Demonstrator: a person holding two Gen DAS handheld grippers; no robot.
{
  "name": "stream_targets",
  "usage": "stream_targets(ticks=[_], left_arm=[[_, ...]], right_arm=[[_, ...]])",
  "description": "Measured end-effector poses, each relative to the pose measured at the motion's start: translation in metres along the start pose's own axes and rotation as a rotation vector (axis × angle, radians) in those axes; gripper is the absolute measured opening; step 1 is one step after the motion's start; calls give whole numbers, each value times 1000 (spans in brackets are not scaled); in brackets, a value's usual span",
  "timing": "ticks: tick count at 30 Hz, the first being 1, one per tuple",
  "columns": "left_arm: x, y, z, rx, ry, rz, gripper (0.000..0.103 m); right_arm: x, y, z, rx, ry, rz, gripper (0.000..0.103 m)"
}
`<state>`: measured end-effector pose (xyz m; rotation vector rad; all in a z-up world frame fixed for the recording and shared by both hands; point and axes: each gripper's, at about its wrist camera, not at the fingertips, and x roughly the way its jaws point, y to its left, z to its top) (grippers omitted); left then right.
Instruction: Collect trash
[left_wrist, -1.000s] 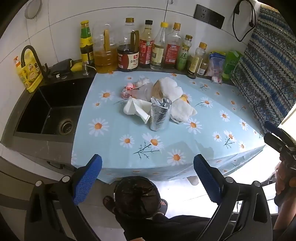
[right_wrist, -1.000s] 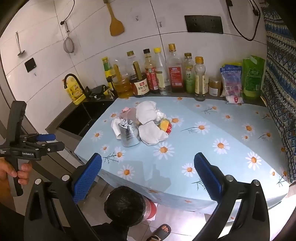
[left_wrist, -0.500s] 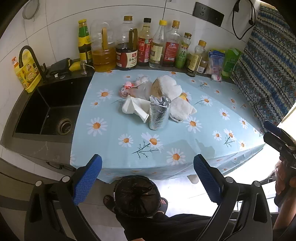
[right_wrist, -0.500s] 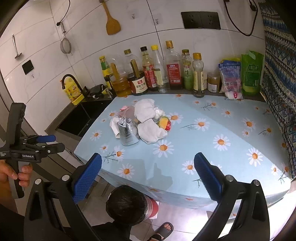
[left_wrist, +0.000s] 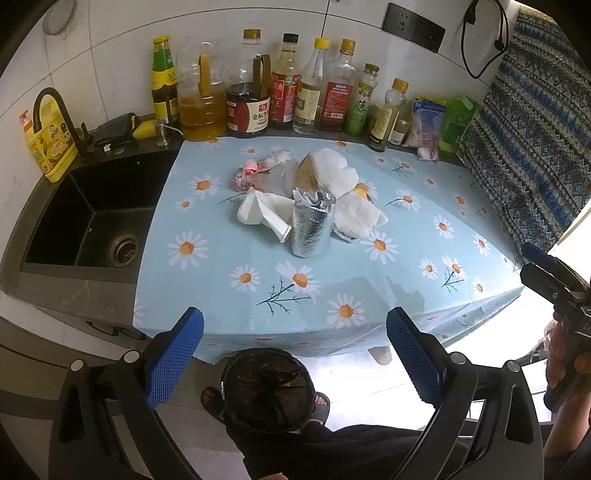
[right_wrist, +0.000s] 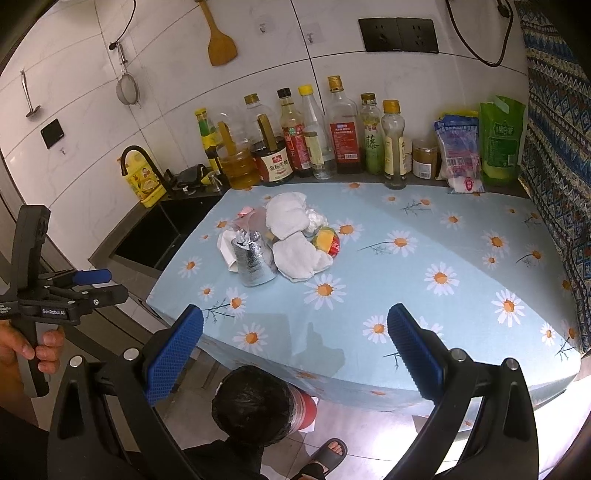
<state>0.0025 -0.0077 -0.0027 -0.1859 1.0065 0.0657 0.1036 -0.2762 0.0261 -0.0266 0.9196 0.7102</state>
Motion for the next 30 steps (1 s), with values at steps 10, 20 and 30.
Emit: stream_targets(ticks=[10, 20, 30], left_arm=[[4, 6, 2, -8, 19, 11, 96], [3, 8, 3, -13, 21, 20, 96], [3, 8, 5, -6, 30, 16, 96]], right_arm=[[-1, -1, -2, 11, 2, 11, 99], [3, 0, 0, 14, 5, 21, 99], [7, -1, 2, 13, 13, 26, 99]])
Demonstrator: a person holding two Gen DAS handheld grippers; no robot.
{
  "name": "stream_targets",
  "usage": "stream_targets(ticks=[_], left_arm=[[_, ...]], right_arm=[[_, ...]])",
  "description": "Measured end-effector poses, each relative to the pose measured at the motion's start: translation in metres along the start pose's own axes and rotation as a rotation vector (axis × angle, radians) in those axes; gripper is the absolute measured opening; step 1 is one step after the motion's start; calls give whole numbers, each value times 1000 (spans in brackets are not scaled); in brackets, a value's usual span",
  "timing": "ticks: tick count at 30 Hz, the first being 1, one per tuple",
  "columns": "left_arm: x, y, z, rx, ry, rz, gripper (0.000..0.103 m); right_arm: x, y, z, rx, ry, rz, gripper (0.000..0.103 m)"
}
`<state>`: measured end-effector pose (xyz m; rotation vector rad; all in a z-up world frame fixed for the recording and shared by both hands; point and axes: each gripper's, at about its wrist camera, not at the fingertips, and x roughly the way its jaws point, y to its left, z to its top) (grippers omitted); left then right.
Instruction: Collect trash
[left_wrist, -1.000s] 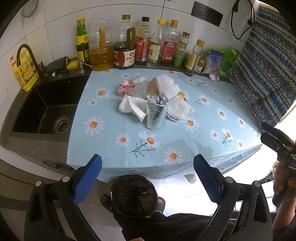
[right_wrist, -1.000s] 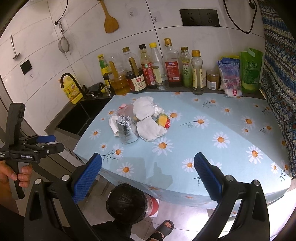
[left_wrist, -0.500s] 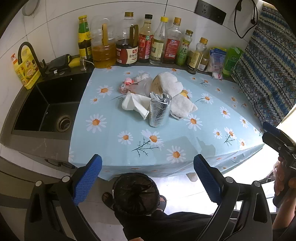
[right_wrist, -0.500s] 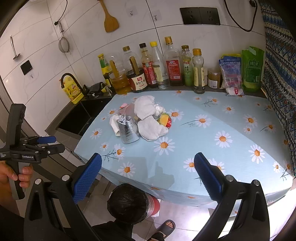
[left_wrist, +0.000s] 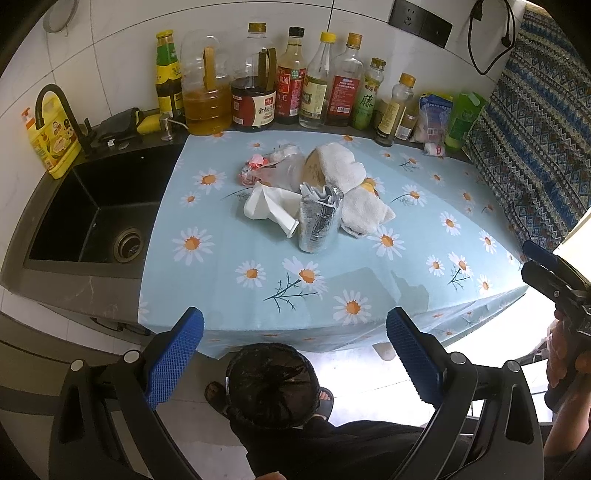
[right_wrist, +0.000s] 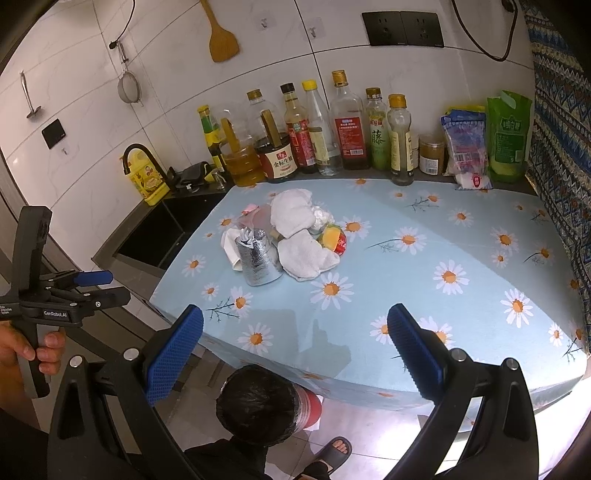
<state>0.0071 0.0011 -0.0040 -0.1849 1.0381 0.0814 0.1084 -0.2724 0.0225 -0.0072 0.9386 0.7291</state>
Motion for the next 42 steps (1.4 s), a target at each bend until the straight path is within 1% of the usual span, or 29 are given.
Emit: stream_targets(ticks=[13, 19, 22, 27, 31, 39, 42], left_arm=[[7, 0, 1, -10, 16, 4, 96], [15, 12, 2, -58, 22, -2, 96], [18, 17, 3, -71, 27, -4, 96], [23, 27, 2, -87, 35, 9, 96], [29, 37, 0, -94, 48, 25, 96], [45, 52, -6, -117, 95, 13, 96], [51, 58, -9, -120, 118, 15, 96]], right_arm=[[9, 1, -3, 1, 19, 19, 99], [22, 3, -2, -2, 42, 45, 99], [30, 5, 0, -6, 49, 36, 99], [50, 13, 5, -13, 77, 72, 99], [66, 18, 10, -6, 80, 100, 99], [111, 30, 27, -1, 99, 150, 99], [133, 35, 34, -5, 114, 167, 96]])
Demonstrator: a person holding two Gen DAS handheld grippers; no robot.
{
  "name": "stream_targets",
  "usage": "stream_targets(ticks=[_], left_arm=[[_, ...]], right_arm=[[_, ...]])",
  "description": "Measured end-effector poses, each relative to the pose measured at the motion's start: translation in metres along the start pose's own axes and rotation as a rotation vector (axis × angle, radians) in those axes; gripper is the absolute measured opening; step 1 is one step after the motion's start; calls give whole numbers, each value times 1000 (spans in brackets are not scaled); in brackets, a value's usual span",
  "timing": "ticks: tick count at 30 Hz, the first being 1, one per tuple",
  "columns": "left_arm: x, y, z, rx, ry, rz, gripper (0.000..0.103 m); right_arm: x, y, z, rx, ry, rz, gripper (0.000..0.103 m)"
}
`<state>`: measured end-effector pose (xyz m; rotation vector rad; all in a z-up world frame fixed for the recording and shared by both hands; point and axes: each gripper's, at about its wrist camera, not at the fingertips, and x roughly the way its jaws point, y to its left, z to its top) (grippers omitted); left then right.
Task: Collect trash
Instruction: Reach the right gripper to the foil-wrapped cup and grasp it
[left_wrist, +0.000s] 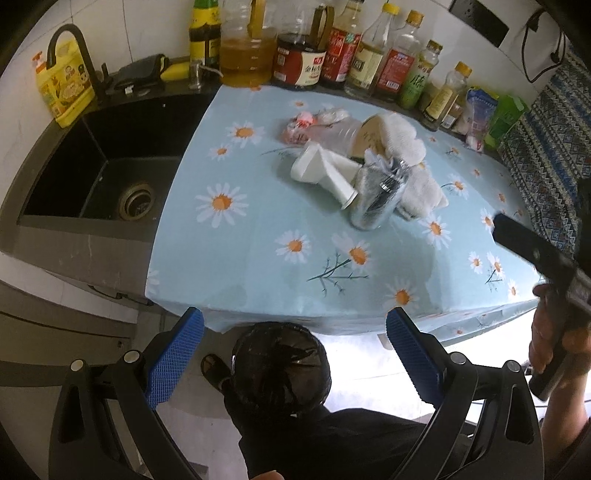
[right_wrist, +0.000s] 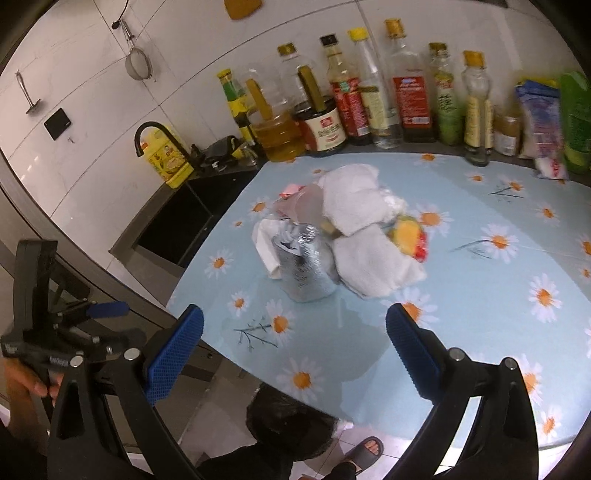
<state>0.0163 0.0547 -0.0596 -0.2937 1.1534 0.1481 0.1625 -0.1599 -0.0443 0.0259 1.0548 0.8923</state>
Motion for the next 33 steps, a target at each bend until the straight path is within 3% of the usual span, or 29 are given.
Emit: stream_targets(ticks=[15, 18, 24, 26, 33], left_arm=[[26, 30, 8, -46, 59, -5, 96], [30, 34, 11, -46, 66, -9, 96], [36, 41, 18, -43, 80, -21, 96], [38, 42, 21, -35, 82, -24, 96], [42, 42, 33, -6, 79, -41, 96]], right_arm=[[95, 4, 35, -20, 95, -60, 87], [108, 1, 38, -9, 114, -71, 80], [122, -1, 45, 9, 122, -93, 78], [128, -2, 46, 10, 135, -109, 64], [129, -2, 47, 18, 137, -123, 57]])
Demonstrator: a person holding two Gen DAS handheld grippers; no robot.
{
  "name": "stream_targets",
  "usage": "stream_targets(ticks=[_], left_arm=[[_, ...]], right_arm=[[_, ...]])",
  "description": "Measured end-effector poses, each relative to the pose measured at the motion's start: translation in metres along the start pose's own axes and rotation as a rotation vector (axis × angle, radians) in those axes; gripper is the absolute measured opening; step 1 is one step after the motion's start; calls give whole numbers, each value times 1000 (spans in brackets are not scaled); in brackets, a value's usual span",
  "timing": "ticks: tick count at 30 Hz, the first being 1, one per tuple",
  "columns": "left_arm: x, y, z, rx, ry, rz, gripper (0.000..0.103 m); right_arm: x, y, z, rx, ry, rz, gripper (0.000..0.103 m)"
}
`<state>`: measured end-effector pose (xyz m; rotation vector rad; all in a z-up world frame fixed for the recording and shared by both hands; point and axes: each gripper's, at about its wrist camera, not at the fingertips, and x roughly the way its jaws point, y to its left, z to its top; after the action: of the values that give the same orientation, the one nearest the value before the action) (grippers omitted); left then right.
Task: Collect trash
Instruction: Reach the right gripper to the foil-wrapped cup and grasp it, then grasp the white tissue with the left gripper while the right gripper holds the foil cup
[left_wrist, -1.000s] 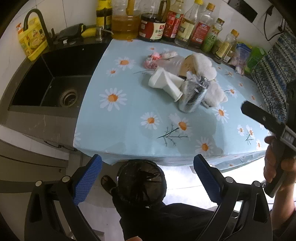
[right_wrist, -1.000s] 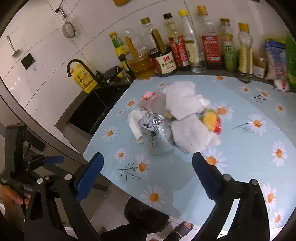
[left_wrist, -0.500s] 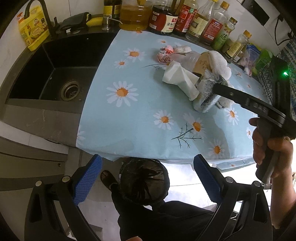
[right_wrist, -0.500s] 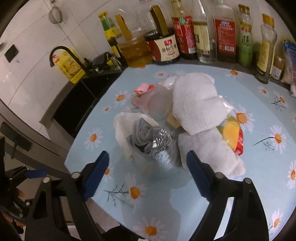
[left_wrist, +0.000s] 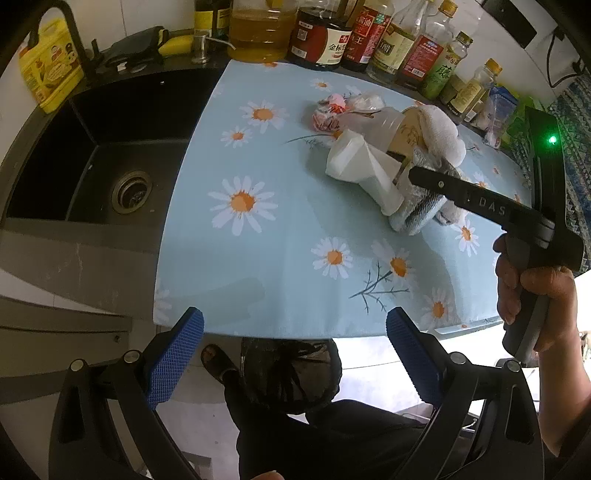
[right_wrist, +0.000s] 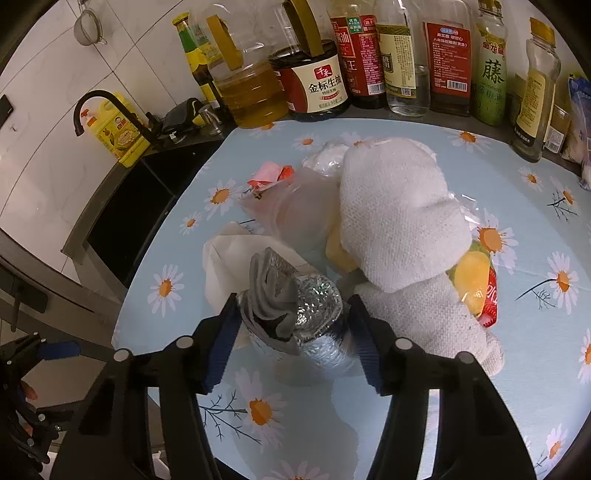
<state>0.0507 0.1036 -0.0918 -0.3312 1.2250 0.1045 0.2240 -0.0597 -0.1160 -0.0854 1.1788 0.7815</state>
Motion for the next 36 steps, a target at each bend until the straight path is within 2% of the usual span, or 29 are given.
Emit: stream_targets(ticks=[6, 16, 28, 31, 36], left_arm=[[4, -2, 11, 28, 5, -12, 96], [16, -22, 41, 139, 5, -36, 96], [51, -70, 70, 359, 40, -19, 96], [61, -73, 81, 374, 67, -35, 96], [80, -77, 94, 419, 93, -4, 96]], right_arm=[[-10, 1, -3, 21, -7, 12, 55], [-45, -10, -25, 129, -39, 42, 54], [-81, -36, -69, 284, -99, 4, 55], [-85, -40, -78, 316, -106, -6, 55], [-90, -41, -91, 355, -111, -22, 54]])
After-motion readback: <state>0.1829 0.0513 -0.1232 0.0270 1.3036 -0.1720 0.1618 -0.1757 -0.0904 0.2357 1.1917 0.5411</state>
